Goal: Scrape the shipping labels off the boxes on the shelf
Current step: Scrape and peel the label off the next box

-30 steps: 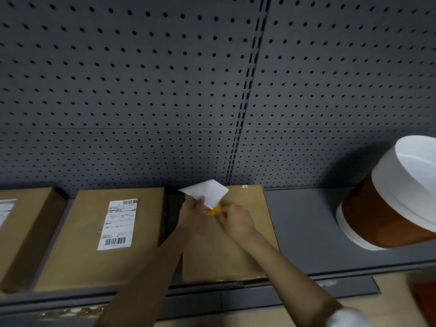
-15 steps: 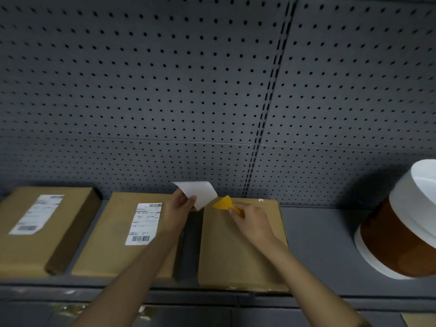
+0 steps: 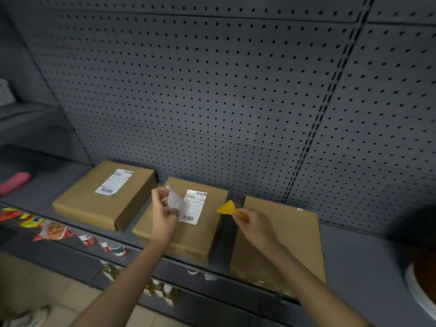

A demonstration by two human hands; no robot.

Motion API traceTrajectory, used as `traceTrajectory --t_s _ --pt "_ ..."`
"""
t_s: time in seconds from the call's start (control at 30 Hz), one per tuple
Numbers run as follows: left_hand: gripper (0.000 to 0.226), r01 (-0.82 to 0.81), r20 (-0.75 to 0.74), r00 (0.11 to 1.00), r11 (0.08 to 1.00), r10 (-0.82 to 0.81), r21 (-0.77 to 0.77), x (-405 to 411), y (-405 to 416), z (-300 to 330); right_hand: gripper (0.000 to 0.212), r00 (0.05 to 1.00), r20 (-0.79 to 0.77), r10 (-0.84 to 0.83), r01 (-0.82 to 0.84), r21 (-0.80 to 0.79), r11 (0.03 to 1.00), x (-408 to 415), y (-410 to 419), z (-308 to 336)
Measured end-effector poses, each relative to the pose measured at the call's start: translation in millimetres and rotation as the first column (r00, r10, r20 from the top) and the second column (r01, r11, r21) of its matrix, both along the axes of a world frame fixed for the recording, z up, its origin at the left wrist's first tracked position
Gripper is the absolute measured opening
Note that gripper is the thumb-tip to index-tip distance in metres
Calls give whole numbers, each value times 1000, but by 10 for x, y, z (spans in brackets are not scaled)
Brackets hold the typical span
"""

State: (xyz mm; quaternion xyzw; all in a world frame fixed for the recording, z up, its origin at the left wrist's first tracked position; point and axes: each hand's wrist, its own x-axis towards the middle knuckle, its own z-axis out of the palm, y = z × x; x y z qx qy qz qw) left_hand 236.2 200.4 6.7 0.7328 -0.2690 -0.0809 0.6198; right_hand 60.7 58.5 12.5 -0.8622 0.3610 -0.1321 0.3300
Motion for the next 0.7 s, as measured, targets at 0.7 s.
traceTrajectory --t_s 0.7 --pt "52 337 427 738 834 -522 437 1530 -99 225 29 944 -41 -328 331 88 940 1219 639 27"
